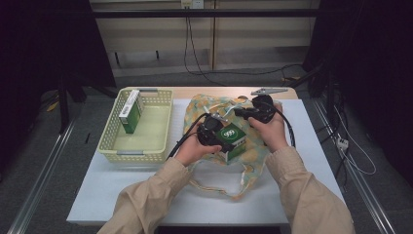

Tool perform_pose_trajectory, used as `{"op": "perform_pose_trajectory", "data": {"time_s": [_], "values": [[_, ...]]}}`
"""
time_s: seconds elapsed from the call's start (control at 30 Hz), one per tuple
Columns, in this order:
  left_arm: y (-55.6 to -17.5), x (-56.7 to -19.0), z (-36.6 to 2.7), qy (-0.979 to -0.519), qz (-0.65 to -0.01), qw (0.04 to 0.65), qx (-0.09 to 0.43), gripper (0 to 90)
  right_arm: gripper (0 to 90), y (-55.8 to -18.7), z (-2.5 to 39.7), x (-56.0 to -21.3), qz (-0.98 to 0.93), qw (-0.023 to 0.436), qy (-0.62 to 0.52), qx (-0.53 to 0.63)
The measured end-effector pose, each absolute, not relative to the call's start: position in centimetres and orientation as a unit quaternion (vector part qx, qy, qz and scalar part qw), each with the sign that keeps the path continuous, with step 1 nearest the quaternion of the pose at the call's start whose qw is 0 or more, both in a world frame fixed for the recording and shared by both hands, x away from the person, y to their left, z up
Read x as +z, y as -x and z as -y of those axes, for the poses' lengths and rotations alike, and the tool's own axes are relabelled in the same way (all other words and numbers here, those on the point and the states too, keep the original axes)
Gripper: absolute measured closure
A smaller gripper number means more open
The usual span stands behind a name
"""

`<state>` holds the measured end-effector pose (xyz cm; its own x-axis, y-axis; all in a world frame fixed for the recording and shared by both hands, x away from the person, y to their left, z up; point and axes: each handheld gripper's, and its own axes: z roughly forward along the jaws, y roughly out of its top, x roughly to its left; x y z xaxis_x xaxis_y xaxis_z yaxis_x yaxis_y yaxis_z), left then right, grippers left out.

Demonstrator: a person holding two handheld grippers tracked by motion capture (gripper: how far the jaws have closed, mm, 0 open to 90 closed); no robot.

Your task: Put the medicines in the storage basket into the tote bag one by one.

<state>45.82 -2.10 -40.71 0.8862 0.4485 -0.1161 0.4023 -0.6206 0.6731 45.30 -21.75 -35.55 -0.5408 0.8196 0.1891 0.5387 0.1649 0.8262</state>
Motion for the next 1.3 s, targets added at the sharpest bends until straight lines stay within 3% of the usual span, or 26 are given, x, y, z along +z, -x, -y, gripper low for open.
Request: {"op": "perform_pose_trajectory", "data": {"time_s": [0.53, 1.03, 1.3], "values": [[-50.0, -41.3, 2.5, -0.859, -0.317, 0.386, 0.111, 15.6, 89.2, -45.7, 21.5, -36.2, -0.754, 0.148, -0.455, 0.450], [-48.5, -40.6, 1.1, -0.876, -0.291, 0.374, 0.090, 12.3, 89.2, -46.2, 21.0, -37.2, -0.752, 0.139, -0.460, 0.451], [-47.1, -40.1, -0.4, -0.880, -0.294, 0.363, 0.085, 15.3, 89.3, -46.1, 21.1, -37.1, -0.751, 0.140, -0.461, 0.452]]}}
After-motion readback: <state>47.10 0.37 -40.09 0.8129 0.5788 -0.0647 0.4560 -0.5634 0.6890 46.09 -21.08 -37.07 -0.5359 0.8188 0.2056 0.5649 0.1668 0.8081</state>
